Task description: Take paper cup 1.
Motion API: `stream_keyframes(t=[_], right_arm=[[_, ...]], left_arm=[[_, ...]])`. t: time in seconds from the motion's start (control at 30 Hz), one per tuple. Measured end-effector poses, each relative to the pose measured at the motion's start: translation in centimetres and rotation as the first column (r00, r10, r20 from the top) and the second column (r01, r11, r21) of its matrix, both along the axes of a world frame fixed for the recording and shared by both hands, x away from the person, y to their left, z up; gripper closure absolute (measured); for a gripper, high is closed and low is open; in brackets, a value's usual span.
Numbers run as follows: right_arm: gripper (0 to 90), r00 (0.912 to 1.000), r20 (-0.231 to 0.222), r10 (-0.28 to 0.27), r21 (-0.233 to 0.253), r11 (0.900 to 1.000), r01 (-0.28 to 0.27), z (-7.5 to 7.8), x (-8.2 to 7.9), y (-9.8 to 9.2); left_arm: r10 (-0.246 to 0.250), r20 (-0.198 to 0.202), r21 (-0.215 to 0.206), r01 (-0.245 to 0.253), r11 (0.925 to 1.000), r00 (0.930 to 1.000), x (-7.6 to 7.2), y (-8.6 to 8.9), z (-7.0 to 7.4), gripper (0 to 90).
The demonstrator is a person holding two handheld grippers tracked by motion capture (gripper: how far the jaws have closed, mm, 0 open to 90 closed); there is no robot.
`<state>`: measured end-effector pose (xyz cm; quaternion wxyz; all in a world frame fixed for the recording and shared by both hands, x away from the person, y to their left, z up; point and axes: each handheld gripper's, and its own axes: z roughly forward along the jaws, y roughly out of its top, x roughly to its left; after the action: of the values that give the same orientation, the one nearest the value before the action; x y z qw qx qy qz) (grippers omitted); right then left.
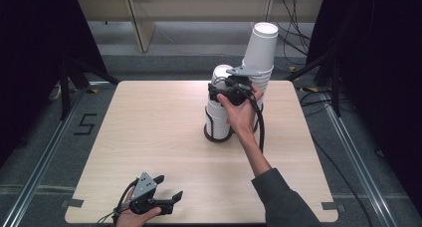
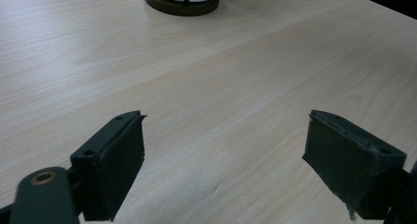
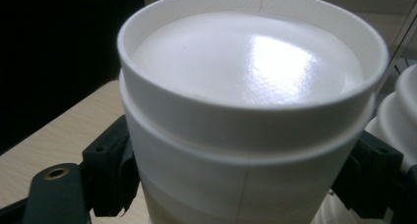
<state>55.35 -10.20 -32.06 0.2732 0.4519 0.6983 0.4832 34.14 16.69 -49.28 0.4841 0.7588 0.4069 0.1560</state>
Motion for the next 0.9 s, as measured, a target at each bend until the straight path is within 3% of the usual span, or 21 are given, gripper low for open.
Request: stream_keyframes(t=[0.33, 0.57, 0.7, 0.9], right_arm=[[18.8, 0.9974, 0.072, -0.002, 0.047, 0.999, -0.001, 3.9, -1.4, -0.7], [18.8, 0.9917, 0.123, 0.037, 0.041, 0.998, -0.043, 6.2, -3.3, -1.4], [18.8, 0.9901, 0.125, 0.065, 0.037, 0.997, -0.07, 6.5, -4.5, -2.0], [18.8, 0.9865, 0.119, 0.113, 0.037, 0.992, -0.118, 5.7, -6.4, -2.9]], left_arm=[[-0.005, -0.001, -0.009, 0.005, 0.9999, 1.0, 0.1, -0.1, -0.1, 14.8], [0.001, -0.006, 0.004, -0.001, 1.0, 1.0, 0.0, -0.1, 0.0, 14.8], [-0.005, -0.002, -0.003, 0.005, 1.0, 1.0, 0.1, -0.1, -0.1, 14.8], [0.01, 0.006, -0.014, -0.01, 0.9998, 0.9999, 0.1, 0.0, 0.0, 14.8]])
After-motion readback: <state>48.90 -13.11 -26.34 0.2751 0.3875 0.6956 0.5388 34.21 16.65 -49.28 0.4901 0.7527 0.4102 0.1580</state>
